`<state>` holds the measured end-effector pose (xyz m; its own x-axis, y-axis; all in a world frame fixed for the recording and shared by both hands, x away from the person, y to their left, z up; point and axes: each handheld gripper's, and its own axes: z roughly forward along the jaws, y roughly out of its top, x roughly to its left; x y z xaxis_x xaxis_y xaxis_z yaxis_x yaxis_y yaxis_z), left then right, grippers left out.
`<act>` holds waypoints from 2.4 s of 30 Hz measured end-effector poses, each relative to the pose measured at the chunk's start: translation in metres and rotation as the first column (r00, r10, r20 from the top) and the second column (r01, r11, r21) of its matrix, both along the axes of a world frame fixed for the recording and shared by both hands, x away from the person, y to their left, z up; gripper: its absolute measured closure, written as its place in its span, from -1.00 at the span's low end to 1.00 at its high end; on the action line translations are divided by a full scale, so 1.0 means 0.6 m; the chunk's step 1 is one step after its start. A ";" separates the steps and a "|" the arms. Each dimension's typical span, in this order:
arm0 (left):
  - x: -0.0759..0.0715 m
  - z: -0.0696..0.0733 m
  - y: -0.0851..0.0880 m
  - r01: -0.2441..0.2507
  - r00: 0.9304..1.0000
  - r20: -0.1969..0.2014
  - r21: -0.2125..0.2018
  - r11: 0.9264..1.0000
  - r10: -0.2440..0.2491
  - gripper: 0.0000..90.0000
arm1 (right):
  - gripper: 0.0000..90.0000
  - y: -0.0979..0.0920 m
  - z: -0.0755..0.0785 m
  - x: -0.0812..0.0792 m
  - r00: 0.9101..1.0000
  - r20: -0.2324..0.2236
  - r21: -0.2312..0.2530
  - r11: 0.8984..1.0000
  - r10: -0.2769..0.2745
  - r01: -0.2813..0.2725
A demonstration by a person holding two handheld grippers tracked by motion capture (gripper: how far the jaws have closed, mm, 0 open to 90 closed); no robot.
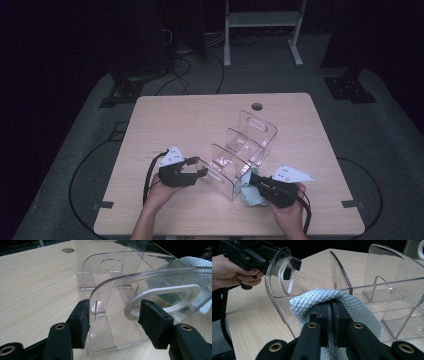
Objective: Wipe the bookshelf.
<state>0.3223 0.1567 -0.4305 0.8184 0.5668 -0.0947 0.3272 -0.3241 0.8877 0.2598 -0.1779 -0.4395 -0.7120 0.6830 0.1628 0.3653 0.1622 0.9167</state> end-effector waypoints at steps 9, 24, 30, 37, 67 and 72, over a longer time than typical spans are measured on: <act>0.000 -0.001 0.000 -0.001 1.000 -0.002 -0.004 1.000 0.001 -0.03 | 0.88 0.018 0.004 -0.024 0.998 0.002 0.007 0.998 0.063 -0.064; -0.003 0.000 -0.005 0.052 0.999 0.009 0.007 0.999 -0.052 -0.05 | 0.88 0.010 0.007 -0.021 0.999 0.010 -0.005 0.999 0.051 -0.051; -0.005 0.000 -0.008 0.071 0.997 0.010 0.015 0.997 -0.071 -0.05 | 0.88 0.001 0.006 -0.015 1.000 0.005 0.001 1.000 0.030 -0.030; -0.006 0.000 -0.011 0.101 0.995 0.010 0.013 0.995 -0.102 -0.04 | 0.88 -0.011 0.005 -0.003 1.000 -0.005 0.007 1.000 0.003 -0.003; -0.013 0.001 -0.025 0.143 0.989 0.021 0.021 0.989 -0.144 0.09 | 0.88 -0.030 0.022 0.008 1.000 -0.017 0.010 1.000 -0.018 0.018; -0.014 0.001 -0.026 0.158 0.987 0.024 0.023 0.987 -0.159 0.09 | 0.88 -0.029 0.022 0.004 1.000 -0.023 0.009 1.000 -0.016 0.016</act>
<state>0.3137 0.1410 -0.4297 0.9000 0.4314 -0.0620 0.2474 -0.3886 0.8876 0.2620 -0.1952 -0.4262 -0.6973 0.6924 0.1854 0.3884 0.1476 0.9096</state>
